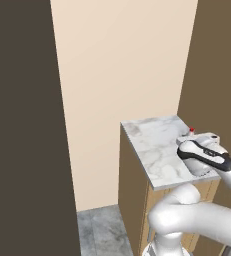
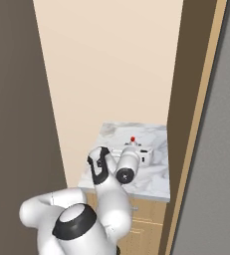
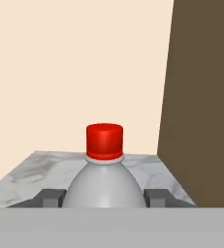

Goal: Take the bottled waters from the counter and place them in the freezer to freeze. Close the freezer door after placing the bottles.

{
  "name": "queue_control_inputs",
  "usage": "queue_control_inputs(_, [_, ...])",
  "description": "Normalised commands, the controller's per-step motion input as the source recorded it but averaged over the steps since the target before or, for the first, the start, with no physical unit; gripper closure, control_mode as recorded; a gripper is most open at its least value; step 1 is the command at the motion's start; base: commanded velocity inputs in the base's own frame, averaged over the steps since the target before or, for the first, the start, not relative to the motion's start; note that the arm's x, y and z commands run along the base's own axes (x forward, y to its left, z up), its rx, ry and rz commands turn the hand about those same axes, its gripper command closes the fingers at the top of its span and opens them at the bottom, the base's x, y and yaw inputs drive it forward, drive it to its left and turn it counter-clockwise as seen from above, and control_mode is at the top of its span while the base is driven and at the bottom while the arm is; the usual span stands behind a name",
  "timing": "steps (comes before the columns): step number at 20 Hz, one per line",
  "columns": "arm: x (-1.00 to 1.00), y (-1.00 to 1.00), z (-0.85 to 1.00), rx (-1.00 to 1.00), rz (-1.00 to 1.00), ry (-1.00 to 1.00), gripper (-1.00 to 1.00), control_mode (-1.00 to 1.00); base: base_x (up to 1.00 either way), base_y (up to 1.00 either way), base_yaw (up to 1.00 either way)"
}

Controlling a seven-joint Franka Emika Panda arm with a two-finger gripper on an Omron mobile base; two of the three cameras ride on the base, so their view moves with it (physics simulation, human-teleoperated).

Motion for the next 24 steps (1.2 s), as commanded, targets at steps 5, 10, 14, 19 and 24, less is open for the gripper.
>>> queue_control_inputs(5, [-0.4,0.37,1.0,-0.14,0.01,0.04,1.0,-1.0,0.0,0.0,0.0])
queue_control_inputs(10, [-0.48,0.32,1.0,-0.1,0.0,0.25,1.0,-1.0,0.0,0.0,0.0])
queue_control_inputs(14, [-0.12,0.01,1.0,0.01,0.0,0.47,1.0,-1.0,0.0,0.0,0.0])
queue_control_inputs(19, [0.0,0.0,1.0,0.13,0.0,0.52,1.0,-1.0,0.0,0.0,0.0])
queue_control_inputs(24, [-0.19,0.03,0.89,0.19,-0.01,0.33,1.0,-1.0,0.0,0.0,0.0])
